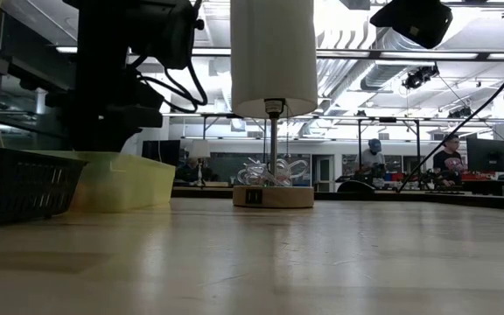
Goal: Pick & Place Office items
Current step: Put the white charger adapter into the yellow bin, then return to Home Position
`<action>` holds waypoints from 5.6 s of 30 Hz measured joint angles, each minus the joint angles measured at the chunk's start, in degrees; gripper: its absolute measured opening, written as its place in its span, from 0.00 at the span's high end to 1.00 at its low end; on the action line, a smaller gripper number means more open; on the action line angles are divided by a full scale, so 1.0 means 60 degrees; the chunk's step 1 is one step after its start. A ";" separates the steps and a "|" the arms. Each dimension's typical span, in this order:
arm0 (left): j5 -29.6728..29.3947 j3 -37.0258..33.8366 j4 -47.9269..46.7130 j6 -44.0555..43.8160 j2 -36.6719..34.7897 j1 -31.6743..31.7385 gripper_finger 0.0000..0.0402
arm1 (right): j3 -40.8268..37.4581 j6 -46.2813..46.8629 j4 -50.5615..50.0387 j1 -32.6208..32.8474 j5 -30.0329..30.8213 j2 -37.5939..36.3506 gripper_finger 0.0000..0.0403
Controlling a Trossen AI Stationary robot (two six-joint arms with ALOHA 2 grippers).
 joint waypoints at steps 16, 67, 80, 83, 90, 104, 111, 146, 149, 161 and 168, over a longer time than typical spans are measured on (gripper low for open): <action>-0.0216 0.0000 -0.0017 0.0242 -0.0046 0.0000 0.52 | 0.0000 0.0000 0.0001 0.0000 0.0001 0.0000 0.26; -0.0248 0.0018 0.3468 0.6108 -0.2947 -0.1229 0.52 | 0.0000 0.0000 0.0010 0.0001 0.0001 0.0000 0.26; -0.1611 -0.1531 0.4621 0.6804 -0.5999 -0.2829 0.53 | 0.0000 0.0000 0.0007 0.0001 0.0004 0.0000 0.26; -0.1795 -0.2659 0.5903 0.7346 -0.6830 -0.3174 0.53 | 0.0000 -0.0001 0.0007 0.0001 0.0000 0.0000 0.26; -0.1694 -0.5063 0.8843 0.9149 -0.8552 -0.3432 0.53 | 0.0000 0.0000 0.0004 0.0001 0.0000 -0.0002 0.26; -0.0979 -0.8458 1.1671 1.0695 -1.1725 -0.3421 0.53 | 0.0000 -0.0002 0.0006 -0.0001 0.0004 0.0000 0.26; -0.0929 -0.9195 1.1911 1.1098 -1.2680 -0.3421 0.53 | 0.0000 0.0000 0.0005 -0.0001 0.0004 0.0000 0.26; 0.1987 -1.0000 1.0324 1.0970 -1.4018 -0.2526 0.53 | 0.0000 0.0000 0.0004 0.0000 0.0001 -0.0001 0.26; 0.2205 -1.0000 1.0285 1.0637 -1.4018 -0.2436 0.53 | 0.0000 0.0000 0.0004 0.0001 0.0003 0.0000 0.26; 0.1843 -1.0003 1.0313 0.9678 -1.4018 -0.2057 0.53 | 0.0000 -0.0003 0.0004 -0.0002 0.0004 -0.0001 0.26; 0.1814 -1.0003 1.0313 0.9395 -1.4014 -0.1898 0.53 | 0.0000 0.0000 0.0004 -0.0002 0.0000 0.0000 0.26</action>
